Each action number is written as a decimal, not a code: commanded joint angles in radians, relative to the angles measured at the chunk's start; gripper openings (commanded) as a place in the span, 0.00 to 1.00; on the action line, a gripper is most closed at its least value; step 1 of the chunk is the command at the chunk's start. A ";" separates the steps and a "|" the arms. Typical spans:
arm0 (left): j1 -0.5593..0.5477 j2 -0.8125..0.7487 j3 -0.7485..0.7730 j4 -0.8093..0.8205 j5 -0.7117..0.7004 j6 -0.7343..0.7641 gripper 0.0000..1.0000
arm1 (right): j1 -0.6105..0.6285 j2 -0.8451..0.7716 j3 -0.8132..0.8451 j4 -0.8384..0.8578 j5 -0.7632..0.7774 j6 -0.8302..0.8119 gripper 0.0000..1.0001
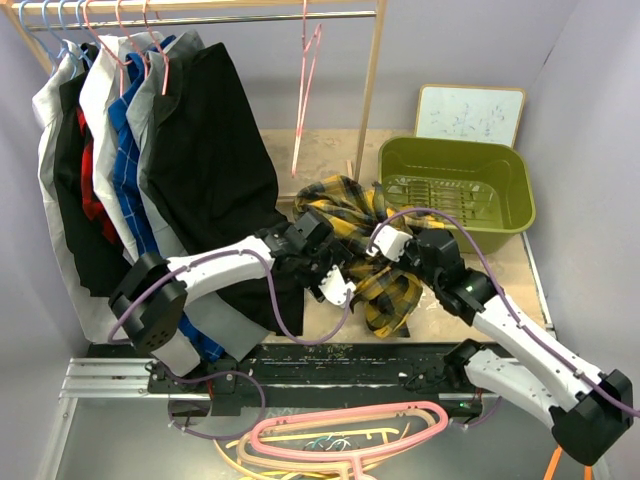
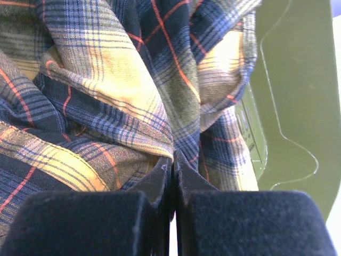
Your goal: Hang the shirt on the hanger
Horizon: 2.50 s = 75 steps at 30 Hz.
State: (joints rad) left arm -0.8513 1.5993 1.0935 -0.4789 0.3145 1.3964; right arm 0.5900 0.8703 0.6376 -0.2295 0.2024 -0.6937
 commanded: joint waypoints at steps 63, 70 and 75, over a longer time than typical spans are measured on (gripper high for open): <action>0.295 -0.245 0.861 -0.409 -0.266 -0.510 0.00 | -0.010 0.364 0.834 0.201 -0.802 0.860 0.00; 0.406 -0.264 0.286 -0.112 -0.132 -0.703 0.00 | -0.028 0.331 0.286 0.574 -0.852 1.062 0.00; 0.438 -0.234 0.131 0.007 -0.182 -0.725 0.00 | -0.058 0.454 0.221 0.659 -0.925 1.153 0.00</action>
State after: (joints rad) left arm -0.4377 1.4281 1.2530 -0.6918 0.1268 0.7383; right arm 0.5591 1.2797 0.8406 0.1959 -0.6350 0.3435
